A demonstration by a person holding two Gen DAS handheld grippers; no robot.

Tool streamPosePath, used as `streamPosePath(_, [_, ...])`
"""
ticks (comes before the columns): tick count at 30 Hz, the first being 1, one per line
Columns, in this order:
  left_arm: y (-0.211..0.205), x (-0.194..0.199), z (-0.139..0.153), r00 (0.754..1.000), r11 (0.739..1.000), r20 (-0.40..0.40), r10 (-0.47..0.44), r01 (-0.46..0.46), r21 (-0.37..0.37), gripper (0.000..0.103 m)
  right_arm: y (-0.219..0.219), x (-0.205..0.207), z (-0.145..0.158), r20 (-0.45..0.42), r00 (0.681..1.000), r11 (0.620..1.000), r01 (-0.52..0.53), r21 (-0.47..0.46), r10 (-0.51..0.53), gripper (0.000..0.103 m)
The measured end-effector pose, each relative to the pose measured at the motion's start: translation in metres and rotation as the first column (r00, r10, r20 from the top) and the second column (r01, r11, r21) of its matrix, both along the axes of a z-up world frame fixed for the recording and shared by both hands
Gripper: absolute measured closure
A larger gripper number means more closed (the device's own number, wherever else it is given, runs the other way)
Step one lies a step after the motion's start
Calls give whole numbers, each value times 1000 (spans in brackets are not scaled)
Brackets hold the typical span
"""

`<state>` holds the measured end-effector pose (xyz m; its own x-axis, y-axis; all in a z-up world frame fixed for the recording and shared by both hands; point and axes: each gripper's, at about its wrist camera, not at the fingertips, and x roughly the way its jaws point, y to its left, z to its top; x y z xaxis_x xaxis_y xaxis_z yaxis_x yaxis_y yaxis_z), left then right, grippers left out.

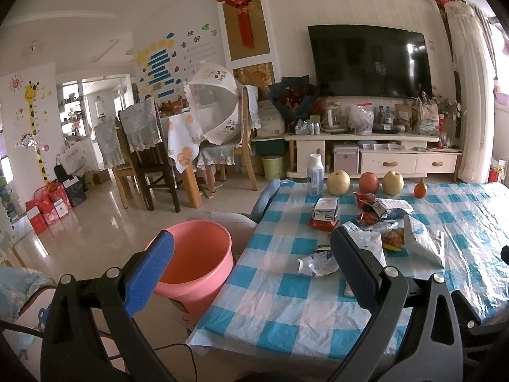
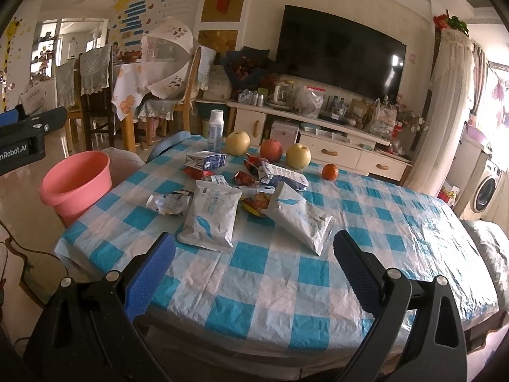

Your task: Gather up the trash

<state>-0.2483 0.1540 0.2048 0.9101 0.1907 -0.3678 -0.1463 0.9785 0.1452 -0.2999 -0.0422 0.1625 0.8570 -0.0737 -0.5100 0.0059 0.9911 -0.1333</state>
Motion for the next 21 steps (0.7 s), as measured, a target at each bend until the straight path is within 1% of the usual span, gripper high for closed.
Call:
streamPosePath(16, [0,-1,-1,1000,1000,-4,-1,1,1,4,-4,-1,1,5,1000,1000,10,8,-10,5])
streamPosePath(21, [6,-7,-3,1000,1000,-15,-5,5,12,4,-7,0,-1,5,1000,1000,19,22,-19,5])
